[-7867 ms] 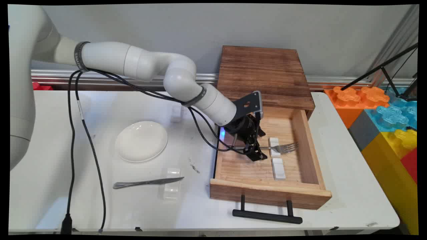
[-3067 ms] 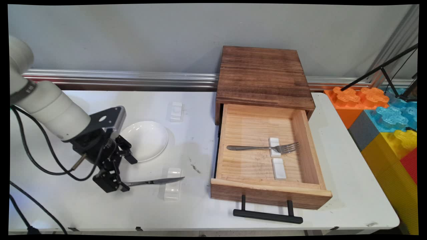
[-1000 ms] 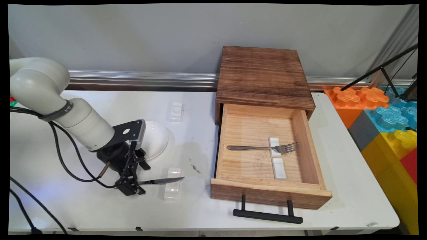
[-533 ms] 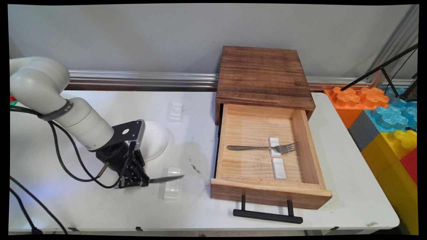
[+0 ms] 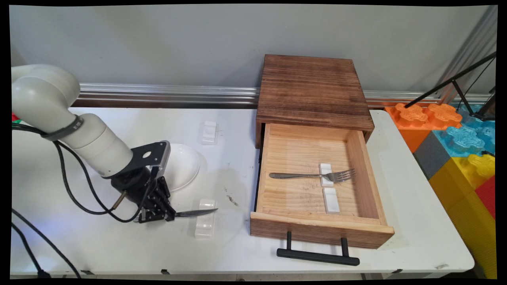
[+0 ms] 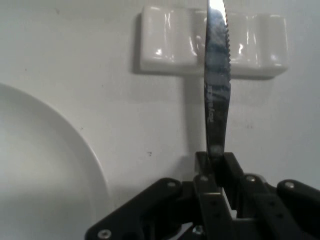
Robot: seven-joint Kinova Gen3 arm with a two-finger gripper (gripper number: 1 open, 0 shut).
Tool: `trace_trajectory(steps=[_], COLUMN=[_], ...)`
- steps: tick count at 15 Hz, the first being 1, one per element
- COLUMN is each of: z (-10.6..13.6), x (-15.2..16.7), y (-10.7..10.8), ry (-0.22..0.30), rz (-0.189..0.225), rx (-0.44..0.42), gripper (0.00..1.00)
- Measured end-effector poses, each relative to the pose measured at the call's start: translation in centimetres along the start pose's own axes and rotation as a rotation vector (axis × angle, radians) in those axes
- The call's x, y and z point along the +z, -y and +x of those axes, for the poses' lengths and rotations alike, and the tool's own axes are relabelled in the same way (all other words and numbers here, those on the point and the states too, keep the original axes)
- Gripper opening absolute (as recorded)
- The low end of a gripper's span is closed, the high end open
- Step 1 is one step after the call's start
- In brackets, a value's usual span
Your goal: Place the picked object into the drawer
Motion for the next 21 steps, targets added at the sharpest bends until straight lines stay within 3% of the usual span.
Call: trace_trajectory(steps=[7, 21], z=[1.8, 11.8], x=[-3.1, -10.1], y=[0.2, 1.1], ry=[-0.024, -0.111], rz=[-0.002, -0.018], rx=[0.013, 0.066], gripper=[0.0, 0.0])
